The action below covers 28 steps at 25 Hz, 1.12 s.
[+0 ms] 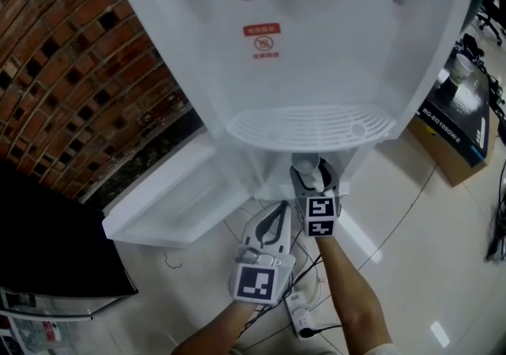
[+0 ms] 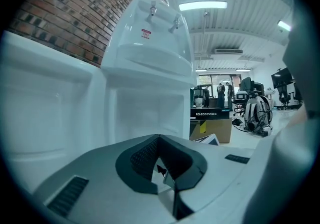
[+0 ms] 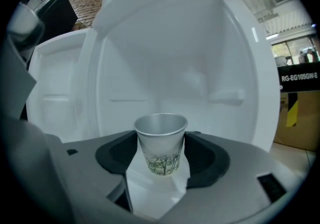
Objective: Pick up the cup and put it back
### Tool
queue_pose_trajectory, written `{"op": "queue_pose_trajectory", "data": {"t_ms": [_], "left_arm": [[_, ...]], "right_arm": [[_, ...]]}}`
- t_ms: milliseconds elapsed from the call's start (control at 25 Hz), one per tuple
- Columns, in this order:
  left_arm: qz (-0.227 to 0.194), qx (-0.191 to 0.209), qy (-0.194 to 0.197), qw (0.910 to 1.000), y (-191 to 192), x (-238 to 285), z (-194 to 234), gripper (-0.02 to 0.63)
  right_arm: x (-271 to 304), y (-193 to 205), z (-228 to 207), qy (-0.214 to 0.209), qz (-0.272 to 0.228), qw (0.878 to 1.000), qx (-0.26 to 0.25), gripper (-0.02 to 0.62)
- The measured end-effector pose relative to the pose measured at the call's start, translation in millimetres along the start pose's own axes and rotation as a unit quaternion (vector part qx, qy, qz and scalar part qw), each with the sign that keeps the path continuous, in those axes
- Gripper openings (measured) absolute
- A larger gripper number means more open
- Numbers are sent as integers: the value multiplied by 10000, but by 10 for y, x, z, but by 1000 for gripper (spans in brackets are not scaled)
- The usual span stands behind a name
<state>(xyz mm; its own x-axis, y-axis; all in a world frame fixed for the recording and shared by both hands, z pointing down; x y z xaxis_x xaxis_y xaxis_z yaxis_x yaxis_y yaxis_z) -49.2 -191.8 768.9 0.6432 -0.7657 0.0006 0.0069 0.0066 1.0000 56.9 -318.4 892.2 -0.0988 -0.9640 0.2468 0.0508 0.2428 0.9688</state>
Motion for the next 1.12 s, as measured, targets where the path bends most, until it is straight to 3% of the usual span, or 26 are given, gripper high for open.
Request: {"op": "queue_pose_trajectory", "data": {"t_ms": [200,520,920,1120], "left_arm": [[-97,-168,-175,9997,-85,-76,8,-3],[-360,-156,-299,9988,-507,-285,-80,-3],[-829,361,-104,9958,-1352,-536,-202,-3],[-973,385,-57,9945,-1574,-573,-286,-3]], "right_arm": [[-470,-252,90,-75,-120,9999,30,302],[-1491,-1001,265,-226,-448,9987,80,302],[-2322,-2002,309,-149,-683,9975,131,302],[-2472,-2207,310,-158,-758,9970,-41,302]]}}
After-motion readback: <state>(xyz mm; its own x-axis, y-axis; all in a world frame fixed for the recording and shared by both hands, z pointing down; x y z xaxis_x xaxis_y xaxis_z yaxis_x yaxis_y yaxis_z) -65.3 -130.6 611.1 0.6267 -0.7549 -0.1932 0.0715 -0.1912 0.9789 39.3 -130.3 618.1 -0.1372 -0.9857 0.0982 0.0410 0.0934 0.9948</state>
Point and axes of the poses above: the fingertips, and each gripper's own axes: x forward along the fingers, z to its left, y out of its underside, the point moved 7 cm from there along -x, backward along the fingers, and after that the axes turned 12 degrees about y, right-handed, at the moved point
